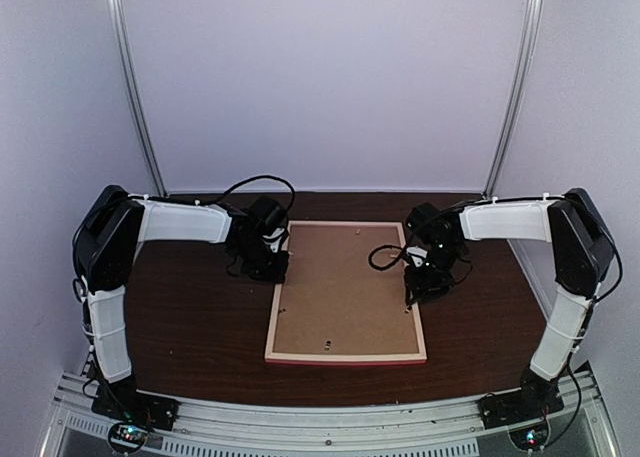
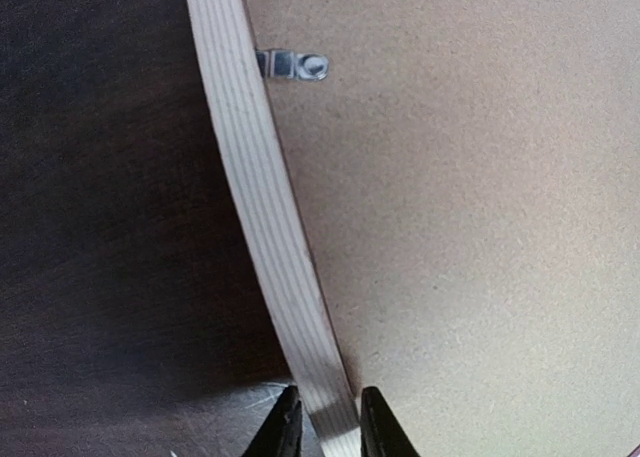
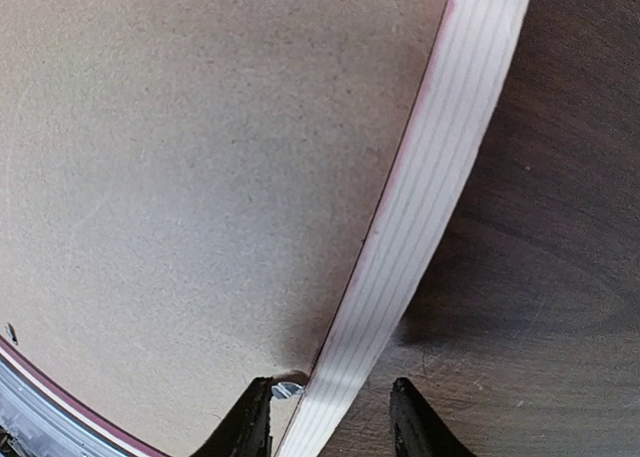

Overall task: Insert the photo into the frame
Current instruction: Press the fastener onto the backboard.

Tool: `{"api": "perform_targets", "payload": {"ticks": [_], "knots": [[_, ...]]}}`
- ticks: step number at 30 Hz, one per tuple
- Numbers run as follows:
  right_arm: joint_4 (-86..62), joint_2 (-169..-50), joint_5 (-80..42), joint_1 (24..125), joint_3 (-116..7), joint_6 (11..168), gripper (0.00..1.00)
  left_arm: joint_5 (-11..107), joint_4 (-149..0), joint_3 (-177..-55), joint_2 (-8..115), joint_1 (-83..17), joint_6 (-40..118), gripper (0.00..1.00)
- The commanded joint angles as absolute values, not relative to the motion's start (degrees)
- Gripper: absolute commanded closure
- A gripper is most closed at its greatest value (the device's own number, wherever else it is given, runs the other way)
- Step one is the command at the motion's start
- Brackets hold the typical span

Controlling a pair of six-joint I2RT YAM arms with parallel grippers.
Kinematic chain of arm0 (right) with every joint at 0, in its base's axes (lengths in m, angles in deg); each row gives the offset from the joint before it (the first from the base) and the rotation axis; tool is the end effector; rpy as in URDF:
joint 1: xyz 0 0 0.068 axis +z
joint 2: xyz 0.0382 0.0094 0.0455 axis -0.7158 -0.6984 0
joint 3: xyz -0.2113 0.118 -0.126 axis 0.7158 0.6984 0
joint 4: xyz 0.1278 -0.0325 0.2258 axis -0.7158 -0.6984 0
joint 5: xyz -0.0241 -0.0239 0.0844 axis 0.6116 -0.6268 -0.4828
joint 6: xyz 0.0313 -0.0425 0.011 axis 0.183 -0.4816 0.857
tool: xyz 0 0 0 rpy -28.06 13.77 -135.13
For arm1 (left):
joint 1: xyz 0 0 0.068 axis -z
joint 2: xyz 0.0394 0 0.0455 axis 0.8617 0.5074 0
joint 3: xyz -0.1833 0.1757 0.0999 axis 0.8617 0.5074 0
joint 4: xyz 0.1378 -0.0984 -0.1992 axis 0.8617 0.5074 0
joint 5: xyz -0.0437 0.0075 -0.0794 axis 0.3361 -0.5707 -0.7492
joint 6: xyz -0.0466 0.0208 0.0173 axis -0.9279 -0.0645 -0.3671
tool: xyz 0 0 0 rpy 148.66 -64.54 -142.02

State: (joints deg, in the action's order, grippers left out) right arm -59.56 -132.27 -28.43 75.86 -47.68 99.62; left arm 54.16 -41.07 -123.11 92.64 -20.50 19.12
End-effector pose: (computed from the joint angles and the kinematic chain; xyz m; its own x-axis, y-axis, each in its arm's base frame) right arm 0.2814 0.1752 0.1719 -0.9691 -0.2443 -0.0350 -0.2431 0.9204 0.3062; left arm 0.3164 -0.2580 0.1590 -0.9434 0.0992 -0.3166 0.1785 0.9561 -0.2322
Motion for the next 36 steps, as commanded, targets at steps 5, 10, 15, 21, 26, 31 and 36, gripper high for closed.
{"api": "perform_targets", "payload": {"ticks": [5,10,15,21,26,31,36], "knots": [[-60.00,-132.86,-27.94,76.09,-47.84,98.72,0.65,54.32,-42.89,-123.93,91.86,-20.39,20.10,0.78],[-60.68,-133.93,-28.27,76.11,-47.75,97.79,0.67,54.26,-42.90,-124.15,91.88,-20.42,20.23,0.78],[-60.92,-134.98,-28.45,76.14,-47.83,97.25,0.69,54.27,-42.81,-124.35,91.98,-20.39,20.44,0.79],[-61.99,-136.12,-27.33,76.19,-48.72,97.13,0.70,53.79,-42.89,-124.55,92.46,-20.39,20.37,0.79],[-63.98,-136.81,-25.09,76.19,-49.35,96.64,0.72,53.52,-42.89,-124.55,92.60,-20.40,20.28,0.79],[-65.04,-137.62,-24.69,76.44,-50.13,96.29,0.74,53.44,-43.07,-124.46,92.64,-20.39,20.28,0.78],[-66.95,-138.85,-25.10,77.16,-51.30,93.65,0.74,53.60,-43.07,-124.55,92.66,-20.39,20.37,0.78]]}}
